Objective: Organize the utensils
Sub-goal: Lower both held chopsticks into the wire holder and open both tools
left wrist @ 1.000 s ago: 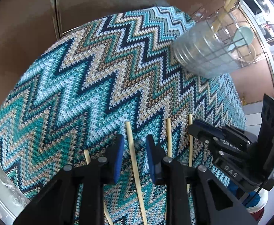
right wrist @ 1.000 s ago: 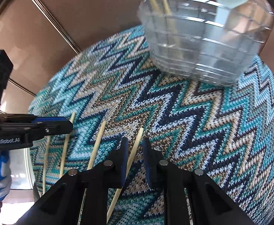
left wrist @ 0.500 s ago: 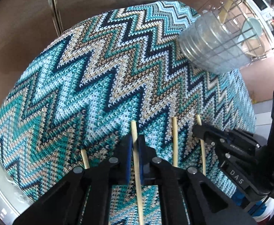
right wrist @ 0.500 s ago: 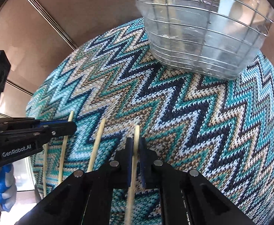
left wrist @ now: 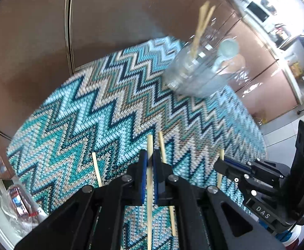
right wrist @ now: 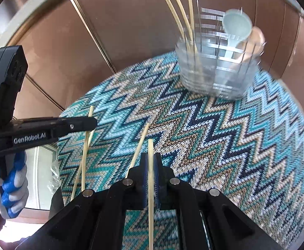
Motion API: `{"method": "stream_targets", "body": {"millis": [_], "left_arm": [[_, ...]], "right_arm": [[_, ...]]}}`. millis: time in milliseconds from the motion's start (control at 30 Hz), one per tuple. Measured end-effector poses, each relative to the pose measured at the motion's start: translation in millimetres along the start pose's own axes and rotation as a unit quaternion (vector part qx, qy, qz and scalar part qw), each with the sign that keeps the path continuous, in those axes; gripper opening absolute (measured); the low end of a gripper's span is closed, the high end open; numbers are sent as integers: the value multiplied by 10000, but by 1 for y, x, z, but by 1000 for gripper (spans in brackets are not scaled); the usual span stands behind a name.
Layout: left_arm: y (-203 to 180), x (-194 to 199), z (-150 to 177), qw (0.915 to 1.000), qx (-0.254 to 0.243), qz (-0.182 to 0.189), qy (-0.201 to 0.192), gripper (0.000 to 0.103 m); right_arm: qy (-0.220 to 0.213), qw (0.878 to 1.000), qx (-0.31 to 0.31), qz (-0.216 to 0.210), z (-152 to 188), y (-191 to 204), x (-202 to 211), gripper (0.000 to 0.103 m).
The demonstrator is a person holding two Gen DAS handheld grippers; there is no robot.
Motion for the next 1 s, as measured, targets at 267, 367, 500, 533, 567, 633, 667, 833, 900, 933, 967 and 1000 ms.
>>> {"method": "stream_targets", "body": {"millis": [267,367,500,533,567,633,667,833,900,933,967,1000], "left_arm": [[-19,48,26,9967,-321,-19,-749,5],[-27,65,35,9940,-365,64,-1027,5],[-37,90,38,9892,-408,269,-1378,5],[-40,98,37,9874,-432,296,-1492,5],[-42,105,34,9857,-457,309,-1593,5],[-49,122,25,9814,-516,380,-1809,5],[-54,130,19,9791,-544,413,-1916,5],[-75,158,-20,9675,-710,496,-2375,5],[-85,167,-41,9610,-769,520,-2606,5],[-90,172,-52,9566,-782,510,-2760,5],[-94,175,-61,9524,-783,501,-2902,5],[-97,180,-73,9461,-783,507,-3103,5]], "right_arm": [[-616,9978,43,254,35,21,46,6],[-955,9948,35,344,46,29,66,6],[-1391,9893,14,431,48,39,90,6],[-1559,9867,1,464,46,40,102,6],[-1651,9852,-2,470,43,40,106,6],[-1961,9794,-16,488,35,38,125,6],[-2129,9758,-29,494,29,37,134,6],[-2901,9563,-28,367,-5,23,172,6],[-3238,9459,-15,229,-24,14,185,6],[-3436,9390,-5,174,-36,9,191,6],[-3584,9335,7,133,-45,5,195,6],[-3777,9259,14,98,-56,-1,200,6]]}}
Point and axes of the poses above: each gripper's, at about its wrist camera, not at the fingertips, and x roughly against the way its jaws point, y to its left, z to its underside, the point moved 5 cm from there along -x, roughly the way its jaws point, and after that the axes turned 14 degrees about y, right-handed, at the moved point
